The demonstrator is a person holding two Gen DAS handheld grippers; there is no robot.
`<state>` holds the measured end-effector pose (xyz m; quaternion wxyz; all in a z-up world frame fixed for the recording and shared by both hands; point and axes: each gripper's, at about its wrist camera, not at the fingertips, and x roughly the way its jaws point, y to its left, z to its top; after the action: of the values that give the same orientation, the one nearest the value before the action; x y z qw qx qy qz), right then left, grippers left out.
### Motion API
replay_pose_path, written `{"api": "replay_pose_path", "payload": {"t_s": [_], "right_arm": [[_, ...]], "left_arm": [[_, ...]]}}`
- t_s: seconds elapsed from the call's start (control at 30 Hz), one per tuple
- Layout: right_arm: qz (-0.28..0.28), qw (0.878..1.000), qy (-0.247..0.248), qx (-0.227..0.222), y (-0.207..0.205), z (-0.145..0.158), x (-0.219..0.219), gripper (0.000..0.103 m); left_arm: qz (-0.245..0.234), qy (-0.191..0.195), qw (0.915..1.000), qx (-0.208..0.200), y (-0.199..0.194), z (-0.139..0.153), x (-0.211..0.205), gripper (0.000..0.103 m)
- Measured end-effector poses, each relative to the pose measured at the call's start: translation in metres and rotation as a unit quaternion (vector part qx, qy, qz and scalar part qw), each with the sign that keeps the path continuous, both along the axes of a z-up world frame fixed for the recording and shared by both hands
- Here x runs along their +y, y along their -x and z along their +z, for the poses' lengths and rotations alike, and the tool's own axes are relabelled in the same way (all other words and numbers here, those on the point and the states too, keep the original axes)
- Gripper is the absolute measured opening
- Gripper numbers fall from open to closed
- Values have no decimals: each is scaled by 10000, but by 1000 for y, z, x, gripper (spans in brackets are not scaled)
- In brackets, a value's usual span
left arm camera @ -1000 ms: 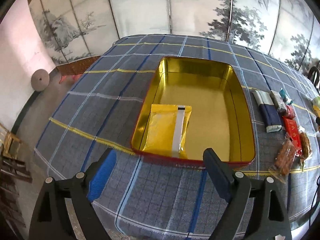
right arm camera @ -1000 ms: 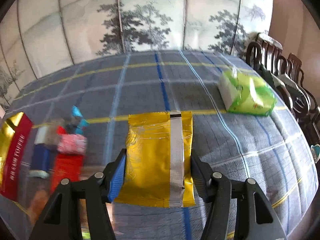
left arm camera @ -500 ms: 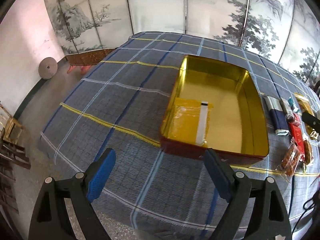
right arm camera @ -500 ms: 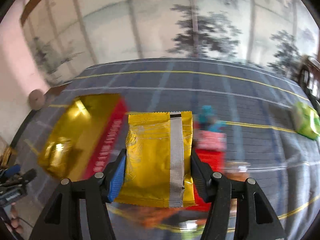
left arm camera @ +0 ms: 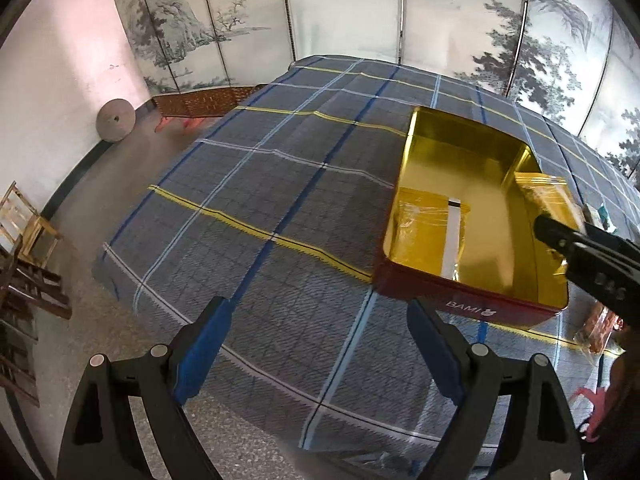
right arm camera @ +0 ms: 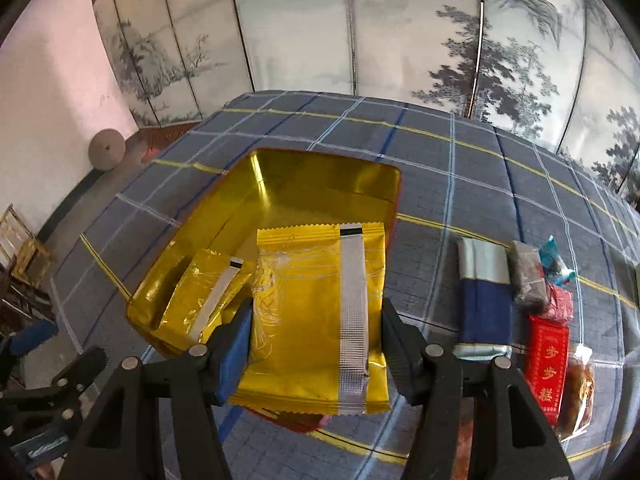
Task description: Organize snacks
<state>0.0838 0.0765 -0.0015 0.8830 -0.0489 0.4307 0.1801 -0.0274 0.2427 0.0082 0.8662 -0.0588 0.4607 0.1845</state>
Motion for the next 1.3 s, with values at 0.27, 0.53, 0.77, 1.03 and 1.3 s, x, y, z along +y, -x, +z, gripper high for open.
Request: {"api": "replay_pose_path", "payload": {"t_s": [0.27,0.53,0.77,1.03,1.3], "right_arm": [[160,9995,254,-126,-5,-6,24,60],[45,9998,149,111,-15,-16,32,60],[-10,9994,288,176,-17,-24,38,60],[72,9991,307,296,-17,-30,42,61],[290,9986,253,376,-13,-31,42,68]], "left_arm": [[201,70,9998,1,5,2,13,87],[300,144,9994,-27,7,4,19,88],[353,149,9993,10,8,2,24,88],[356,138,9993,11,8,1,25,88],[240,148,9996,-26,6,4,15,88]]}}
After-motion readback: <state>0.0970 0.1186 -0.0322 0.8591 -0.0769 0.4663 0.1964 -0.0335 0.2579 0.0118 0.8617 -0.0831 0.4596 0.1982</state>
